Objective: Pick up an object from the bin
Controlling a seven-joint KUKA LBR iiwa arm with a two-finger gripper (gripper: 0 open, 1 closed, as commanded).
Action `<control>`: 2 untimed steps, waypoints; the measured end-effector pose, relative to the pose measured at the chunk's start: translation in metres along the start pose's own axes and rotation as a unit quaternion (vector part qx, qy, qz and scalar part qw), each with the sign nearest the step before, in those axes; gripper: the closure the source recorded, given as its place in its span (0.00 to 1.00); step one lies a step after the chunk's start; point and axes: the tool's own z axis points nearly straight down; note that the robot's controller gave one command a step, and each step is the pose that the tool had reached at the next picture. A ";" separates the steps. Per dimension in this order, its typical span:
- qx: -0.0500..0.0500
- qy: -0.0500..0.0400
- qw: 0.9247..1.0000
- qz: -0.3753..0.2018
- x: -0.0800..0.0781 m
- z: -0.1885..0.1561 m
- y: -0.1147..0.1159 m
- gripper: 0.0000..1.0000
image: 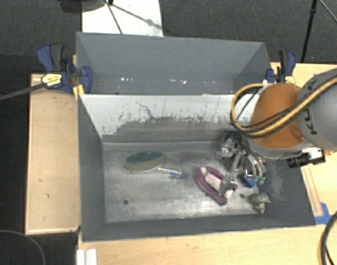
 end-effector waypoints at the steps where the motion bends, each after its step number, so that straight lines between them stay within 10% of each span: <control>1: -0.002 0.002 0.998 0.056 0.016 0.026 0.000 0.00; 2: 0.001 -0.003 0.999 0.050 0.023 0.027 0.041 0.00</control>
Offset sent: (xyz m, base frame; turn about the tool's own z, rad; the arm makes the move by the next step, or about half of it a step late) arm -0.0180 0.0014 -0.0319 0.1122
